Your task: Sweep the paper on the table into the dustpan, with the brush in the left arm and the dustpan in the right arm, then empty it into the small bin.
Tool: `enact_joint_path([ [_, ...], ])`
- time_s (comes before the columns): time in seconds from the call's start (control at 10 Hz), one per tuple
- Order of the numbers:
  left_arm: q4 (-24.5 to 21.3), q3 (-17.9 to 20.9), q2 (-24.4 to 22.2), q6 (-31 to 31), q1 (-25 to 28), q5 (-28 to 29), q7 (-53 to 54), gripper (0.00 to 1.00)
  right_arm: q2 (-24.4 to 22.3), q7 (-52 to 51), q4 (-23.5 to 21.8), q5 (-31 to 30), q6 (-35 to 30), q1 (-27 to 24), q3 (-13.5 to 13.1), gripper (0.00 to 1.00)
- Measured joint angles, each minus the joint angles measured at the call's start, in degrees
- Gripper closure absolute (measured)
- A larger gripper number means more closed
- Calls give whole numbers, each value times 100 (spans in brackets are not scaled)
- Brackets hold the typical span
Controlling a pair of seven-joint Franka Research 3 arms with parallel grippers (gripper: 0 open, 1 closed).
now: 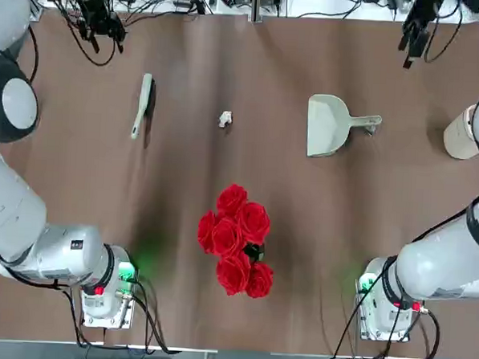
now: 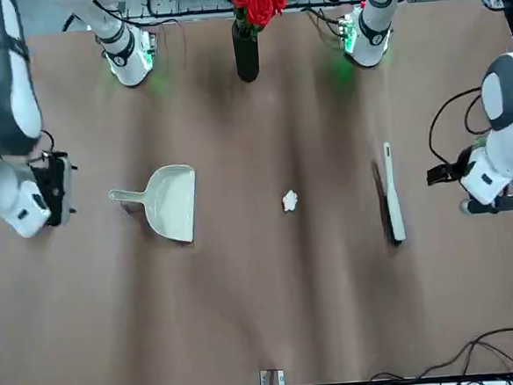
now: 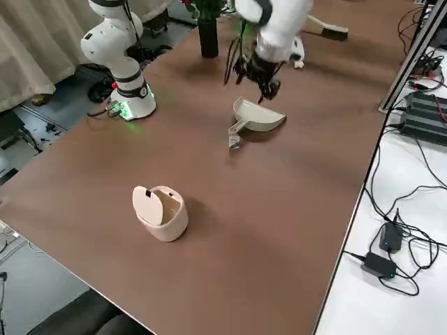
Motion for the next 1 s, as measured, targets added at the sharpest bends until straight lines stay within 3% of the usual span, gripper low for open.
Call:
enact_joint_path([
  [0.3,-1364,-29,-447,891,-9,15,-15,0,-101,-384,-1498,0,1442,5,2,0],
  [0.5,-1974,-34,-713,1162,-10,16,-13,0,-221,-438,-2081,1,2003,131,14,0],
  [0.7,-2224,-63,-701,1489,-29,16,-21,1,-260,-432,-2389,1,2388,418,21,0],
  [1.0,-2893,-71,-510,2463,-35,17,-22,1,-264,-432,-2487,1,2781,474,11,0],
])
